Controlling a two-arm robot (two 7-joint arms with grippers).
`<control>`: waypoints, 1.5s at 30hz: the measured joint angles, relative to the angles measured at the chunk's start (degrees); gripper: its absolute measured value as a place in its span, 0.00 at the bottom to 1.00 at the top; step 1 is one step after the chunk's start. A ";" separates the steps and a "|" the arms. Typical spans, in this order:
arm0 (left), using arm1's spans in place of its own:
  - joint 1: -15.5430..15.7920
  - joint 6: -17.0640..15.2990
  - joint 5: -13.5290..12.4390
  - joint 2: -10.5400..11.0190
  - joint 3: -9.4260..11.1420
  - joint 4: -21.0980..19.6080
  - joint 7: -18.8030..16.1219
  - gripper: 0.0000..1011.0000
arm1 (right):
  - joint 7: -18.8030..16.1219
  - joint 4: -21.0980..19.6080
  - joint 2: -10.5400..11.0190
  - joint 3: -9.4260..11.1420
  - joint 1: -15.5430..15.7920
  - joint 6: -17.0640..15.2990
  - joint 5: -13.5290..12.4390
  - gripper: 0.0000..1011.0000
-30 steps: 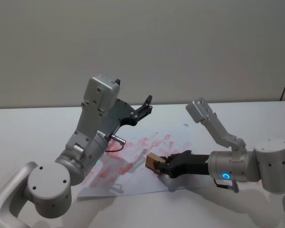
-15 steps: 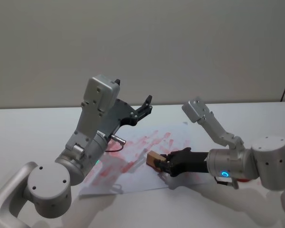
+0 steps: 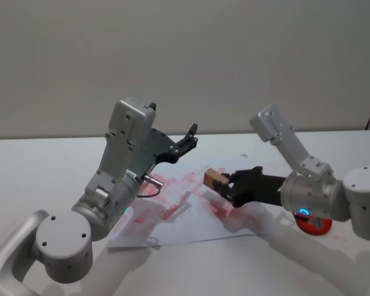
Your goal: Use the one hand to pick up the stamp and affix it onto the A4 paper.
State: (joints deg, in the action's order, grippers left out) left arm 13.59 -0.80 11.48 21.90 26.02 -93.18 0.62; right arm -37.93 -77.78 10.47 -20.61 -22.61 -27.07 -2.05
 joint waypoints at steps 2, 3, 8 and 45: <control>0.00 0.00 0.00 0.00 0.00 0.00 0.00 0.99 | 0.94 -1.06 0.38 0.21 0.56 0.11 -0.29 0.21; 0.00 0.00 0.00 0.00 0.00 0.00 0.00 0.99 | 2.20 -2.21 0.86 0.43 1.28 0.16 -0.75 0.21; 0.00 0.00 0.00 0.00 0.00 0.00 0.00 0.99 | 6.29 -6.65 2.63 1.36 4.12 -0.21 -2.68 0.21; 0.00 0.00 0.00 -0.01 0.00 0.00 0.00 0.99 | 28.36 -24.73 13.54 8.59 22.21 -4.45 -17.20 0.21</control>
State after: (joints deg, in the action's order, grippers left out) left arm 13.59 -0.80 11.48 21.89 26.03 -93.18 0.62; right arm -9.57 -102.51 24.01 -12.02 -0.40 -31.52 -19.25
